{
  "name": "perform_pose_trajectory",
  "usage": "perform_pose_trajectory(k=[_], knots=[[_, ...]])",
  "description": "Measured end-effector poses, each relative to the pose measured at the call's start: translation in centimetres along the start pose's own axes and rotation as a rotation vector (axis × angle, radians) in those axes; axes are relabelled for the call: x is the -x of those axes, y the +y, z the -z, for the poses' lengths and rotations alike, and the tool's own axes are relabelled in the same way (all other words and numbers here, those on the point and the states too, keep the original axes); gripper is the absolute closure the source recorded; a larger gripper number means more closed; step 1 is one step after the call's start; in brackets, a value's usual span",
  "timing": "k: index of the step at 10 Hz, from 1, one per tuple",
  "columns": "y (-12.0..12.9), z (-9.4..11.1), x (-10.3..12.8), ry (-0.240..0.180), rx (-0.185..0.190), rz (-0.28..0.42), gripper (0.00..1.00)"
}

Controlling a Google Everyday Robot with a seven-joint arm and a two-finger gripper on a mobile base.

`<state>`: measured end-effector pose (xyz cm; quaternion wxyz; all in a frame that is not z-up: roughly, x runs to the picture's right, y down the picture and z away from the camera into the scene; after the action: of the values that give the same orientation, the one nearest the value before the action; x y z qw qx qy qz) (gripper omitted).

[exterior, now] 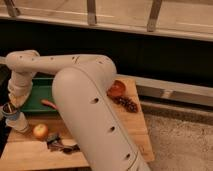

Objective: Stack cups on top of each other

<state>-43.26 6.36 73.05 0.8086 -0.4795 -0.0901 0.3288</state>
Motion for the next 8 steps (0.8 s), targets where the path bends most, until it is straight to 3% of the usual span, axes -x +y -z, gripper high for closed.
perform_pose_trajectory(k=[3, 4, 8], knots=[[-0.1, -1.5, -0.3, 0.011, 0.022, -0.015, 0.40], [-0.1, -1.6, -0.3, 0.011, 0.023, -0.018, 0.36], [-0.3, -1.3, -0.4, 0.003, 0.012, -0.025, 0.35]])
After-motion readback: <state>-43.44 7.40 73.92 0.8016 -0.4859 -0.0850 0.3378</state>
